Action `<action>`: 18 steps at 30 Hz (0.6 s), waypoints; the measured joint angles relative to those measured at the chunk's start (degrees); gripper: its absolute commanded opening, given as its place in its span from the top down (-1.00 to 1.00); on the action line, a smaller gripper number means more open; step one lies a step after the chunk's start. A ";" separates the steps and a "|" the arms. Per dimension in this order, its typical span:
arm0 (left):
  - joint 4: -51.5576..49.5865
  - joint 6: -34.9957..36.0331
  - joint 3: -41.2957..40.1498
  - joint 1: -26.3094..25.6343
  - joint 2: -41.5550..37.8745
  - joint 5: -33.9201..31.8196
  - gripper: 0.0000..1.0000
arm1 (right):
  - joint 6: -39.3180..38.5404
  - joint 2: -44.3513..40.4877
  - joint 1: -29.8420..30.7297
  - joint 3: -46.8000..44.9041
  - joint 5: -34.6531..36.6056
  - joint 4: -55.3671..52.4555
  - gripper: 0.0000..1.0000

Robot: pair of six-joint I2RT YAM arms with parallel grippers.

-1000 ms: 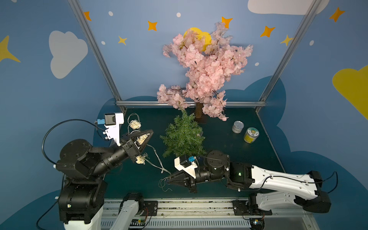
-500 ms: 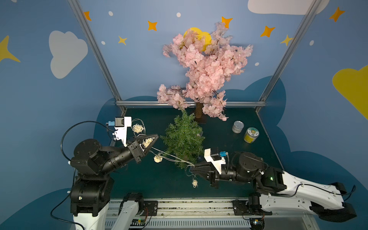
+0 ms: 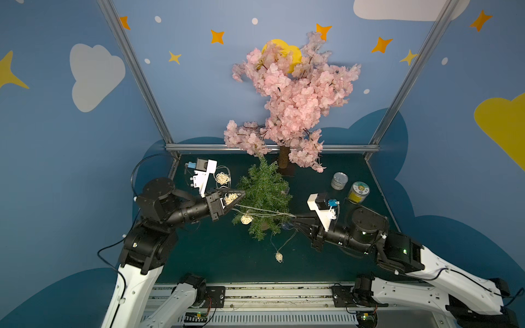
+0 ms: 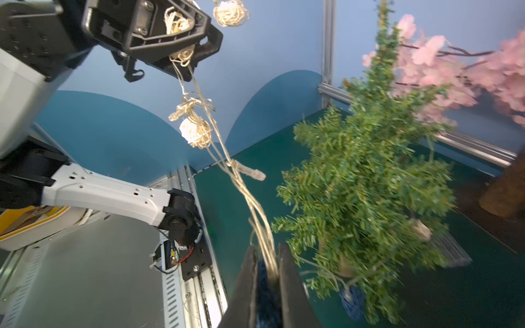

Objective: Remove string lights from the small christmas tree
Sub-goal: Remove the light string from the Christmas tree.

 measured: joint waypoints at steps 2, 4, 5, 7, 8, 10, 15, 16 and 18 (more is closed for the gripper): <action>0.70 1.73 0.50 -3.74 2.95 -3.67 0.67 | 0.28 -0.13 -2.93 1.07 0.87 -3.19 1.00; 1.38 3.15 0.94 -6.64 5.31 -6.60 0.64 | 0.52 -0.04 -5.84 2.40 1.68 -6.36 1.00; 1.77 3.80 1.22 -8.13 6.45 -8.00 0.63 | 0.61 -0.02 -7.45 3.19 2.16 -7.91 1.00; 2.27 5.03 2.03 -10.75 8.44 -10.21 0.63 | 0.66 -0.04 -10.73 4.59 2.69 -10.25 1.00; 2.45 5.75 2.60 -12.13 9.44 -11.32 0.62 | 0.59 -0.07 -12.50 5.27 2.80 -11.15 1.00; 2.75 7.08 4.00 -14.64 11.47 -13.29 0.61 | 0.26 -0.04 -16.20 6.51 2.62 -12.35 1.00; 3.15 10.25 7.48 -19.67 16.28 -17.88 0.57 | -1.84 2.47 -27.47 11.32 -1.03 -14.58 1.00; 3.10 10.95 8.17 -20.28 17.07 -18.82 0.57 | -2.21 3.67 -29.81 12.83 -2.58 -14.93 1.00; 2.80 12.04 9.46 -21.16 18.25 -20.35 0.57 | -2.71 6.19 -33.77 15.82 -5.73 -15.13 1.00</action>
